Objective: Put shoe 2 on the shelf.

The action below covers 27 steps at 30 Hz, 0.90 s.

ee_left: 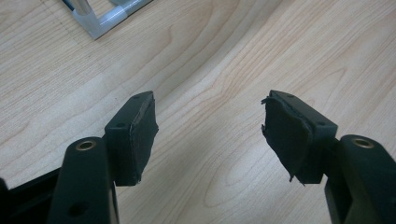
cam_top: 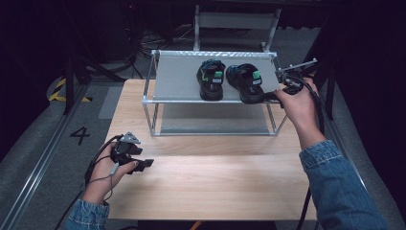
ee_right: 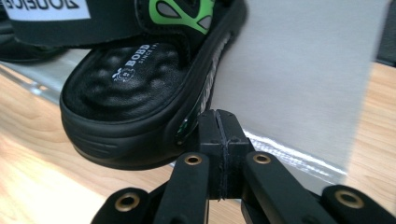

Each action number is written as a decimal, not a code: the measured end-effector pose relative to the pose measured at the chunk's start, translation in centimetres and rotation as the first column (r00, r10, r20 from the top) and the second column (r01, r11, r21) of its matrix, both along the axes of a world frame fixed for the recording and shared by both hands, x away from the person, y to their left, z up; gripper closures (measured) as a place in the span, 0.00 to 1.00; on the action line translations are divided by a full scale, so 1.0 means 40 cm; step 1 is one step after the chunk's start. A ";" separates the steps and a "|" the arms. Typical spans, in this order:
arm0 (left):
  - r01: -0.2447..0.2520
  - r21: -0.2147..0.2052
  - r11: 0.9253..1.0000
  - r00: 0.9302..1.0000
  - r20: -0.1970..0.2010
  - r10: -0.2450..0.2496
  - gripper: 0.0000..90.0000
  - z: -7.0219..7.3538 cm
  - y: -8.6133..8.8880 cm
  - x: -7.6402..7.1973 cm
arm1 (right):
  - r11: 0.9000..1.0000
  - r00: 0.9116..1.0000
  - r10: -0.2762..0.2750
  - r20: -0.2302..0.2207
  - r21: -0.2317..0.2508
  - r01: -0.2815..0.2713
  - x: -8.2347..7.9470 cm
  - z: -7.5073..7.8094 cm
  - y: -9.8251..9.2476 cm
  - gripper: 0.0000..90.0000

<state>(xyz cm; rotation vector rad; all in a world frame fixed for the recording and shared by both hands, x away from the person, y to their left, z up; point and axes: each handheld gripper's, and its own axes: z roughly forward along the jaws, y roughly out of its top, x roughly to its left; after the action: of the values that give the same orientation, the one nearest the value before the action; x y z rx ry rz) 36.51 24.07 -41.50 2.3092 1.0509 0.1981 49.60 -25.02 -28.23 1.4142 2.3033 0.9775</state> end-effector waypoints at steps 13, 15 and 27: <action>0.004 0.011 1.000 1.000 -0.003 -0.004 0.39 -0.001 -0.002 0.000 | 1.000 1.000 -0.003 0.030 0.022 0.003 0.033 -0.008 0.042 1.00; 0.009 0.007 1.000 1.000 -0.005 -0.009 0.39 -0.001 -0.001 0.000 | 0.999 0.999 -0.013 0.031 0.044 0.011 0.048 -0.007 0.042 1.00; -0.018 0.007 1.000 1.000 -0.008 0.018 0.39 -0.007 0.016 -0.011 | 0.998 0.997 -0.064 0.051 0.027 0.063 0.118 -0.026 0.060 1.00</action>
<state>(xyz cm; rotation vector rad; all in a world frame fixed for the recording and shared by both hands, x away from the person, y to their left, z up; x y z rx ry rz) 36.08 24.73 -41.79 2.3094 1.0771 0.2005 54.33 -22.64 -29.26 1.4452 2.2025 1.0156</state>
